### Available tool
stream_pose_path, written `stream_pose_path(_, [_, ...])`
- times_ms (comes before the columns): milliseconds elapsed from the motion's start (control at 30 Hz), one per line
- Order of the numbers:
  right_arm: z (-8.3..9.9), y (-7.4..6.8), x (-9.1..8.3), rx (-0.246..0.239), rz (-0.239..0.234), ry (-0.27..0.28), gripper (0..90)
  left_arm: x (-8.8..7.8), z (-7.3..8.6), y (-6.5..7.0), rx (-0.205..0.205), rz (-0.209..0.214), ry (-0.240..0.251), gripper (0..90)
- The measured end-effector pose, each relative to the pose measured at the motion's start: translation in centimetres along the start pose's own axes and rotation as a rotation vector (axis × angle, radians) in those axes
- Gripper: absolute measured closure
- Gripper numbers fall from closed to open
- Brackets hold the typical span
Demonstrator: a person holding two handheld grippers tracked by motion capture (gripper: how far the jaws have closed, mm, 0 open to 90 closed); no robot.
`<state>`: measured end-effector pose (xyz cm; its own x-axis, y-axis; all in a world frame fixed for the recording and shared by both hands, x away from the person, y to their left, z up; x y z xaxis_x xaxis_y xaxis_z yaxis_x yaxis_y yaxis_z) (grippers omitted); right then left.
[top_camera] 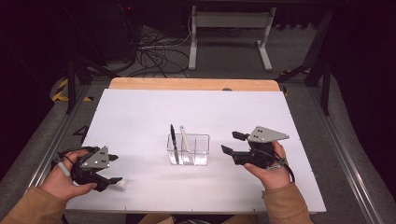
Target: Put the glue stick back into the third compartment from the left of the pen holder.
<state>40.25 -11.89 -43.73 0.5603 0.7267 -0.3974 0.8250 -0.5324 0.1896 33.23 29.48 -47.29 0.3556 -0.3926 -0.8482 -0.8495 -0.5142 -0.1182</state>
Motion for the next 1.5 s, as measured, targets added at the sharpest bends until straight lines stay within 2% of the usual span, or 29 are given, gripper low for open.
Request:
stream_pose_path(167, [0.0,0.0,-0.1,0.003,-0.003,0.002,35.1,0.3,0.2,0.3,0.022,0.03,-0.062,32.8])
stream_pose_path(267, [0.0,0.1,-0.1,0.007,-0.001,0.003,35.1,0.5,0.3,0.4,0.032,0.036,-0.085,33.4])
stream_pose_path(300, [0.0,0.1,-0.2,0.007,-0.002,0.004,35.1,0.6,0.3,0.3,0.05,0.04,-0.094,33.5])
stream_pose_path(367, [0.0,0.1,-0.2,0.007,-0.002,0.004,35.1,0.7,0.4,0.4,0.051,0.043,-0.113,34.1])
stream_pose_path(733, [0.1,0.1,-0.2,0.012,-0.005,0.006,35.1,1.9,0.7,0.7,0.115,0.071,-0.185,39.8])
stream_pose_path(767, [0.1,0.1,-0.2,0.012,-0.005,0.006,35.1,2.0,0.7,0.7,0.118,0.068,-0.19,40.1])
stream_pose_path(800, [0.1,0.1,-0.2,0.012,-0.005,0.006,35.1,2.2,0.7,1.0,0.094,0.07,-0.176,40.2])
stream_pose_path(867, [0.2,0.2,-0.2,0.014,-0.003,-0.003,35.1,2.4,0.8,1.0,0.104,0.077,-0.189,40.6])
stream_pose_path(1233, [0.2,0.1,-0.2,0.022,-0.008,0.003,35.4,3.7,1.6,1.4,0.152,0.099,-0.283,52.4])
stream_pose_path(1500, [0.4,0.2,-0.1,0.025,-0.005,-0.014,36.7,4.4,1.5,1.6,0.218,0.09,-0.319,61.1])
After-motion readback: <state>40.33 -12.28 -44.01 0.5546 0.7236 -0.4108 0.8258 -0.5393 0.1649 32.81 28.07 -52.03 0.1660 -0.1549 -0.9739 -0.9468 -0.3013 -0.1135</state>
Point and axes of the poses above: each handheld gripper's, and its own axes: x roughly forward along the jaws, z roughly out of its underside, y roughly to its right, the point moved 6 cm from there along x, roughly forward along the jaws, and after that the axes turned 10 degrees about -x, right-handed, at the moved point
